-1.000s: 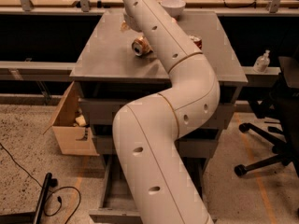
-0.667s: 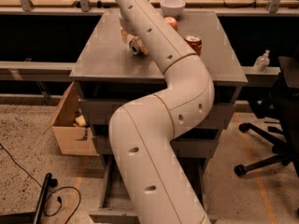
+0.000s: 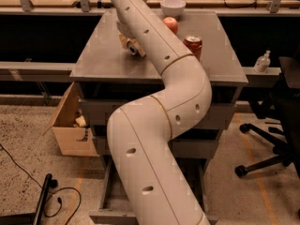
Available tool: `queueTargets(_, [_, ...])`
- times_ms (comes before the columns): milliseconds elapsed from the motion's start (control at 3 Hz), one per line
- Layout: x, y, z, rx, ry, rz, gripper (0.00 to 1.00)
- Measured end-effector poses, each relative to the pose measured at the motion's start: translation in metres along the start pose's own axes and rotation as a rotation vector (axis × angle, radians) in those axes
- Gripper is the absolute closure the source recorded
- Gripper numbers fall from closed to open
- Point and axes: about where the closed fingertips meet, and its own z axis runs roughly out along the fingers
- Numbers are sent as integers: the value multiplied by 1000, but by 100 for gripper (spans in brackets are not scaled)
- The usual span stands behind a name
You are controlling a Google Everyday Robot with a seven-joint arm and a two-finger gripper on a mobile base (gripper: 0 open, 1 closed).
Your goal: Pick orange can
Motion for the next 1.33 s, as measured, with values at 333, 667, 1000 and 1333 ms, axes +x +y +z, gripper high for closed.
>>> queueTargets(333, [-2, 2, -1, 1, 0, 0, 100])
queueTargets(667, [-12, 0, -37, 125, -98, 10, 100])
queueTargets(1000, [-33, 3, -113, 359, -292, 48, 100])
queueTargets(1333, [-51, 16, -140, 487, -520, 151, 100])
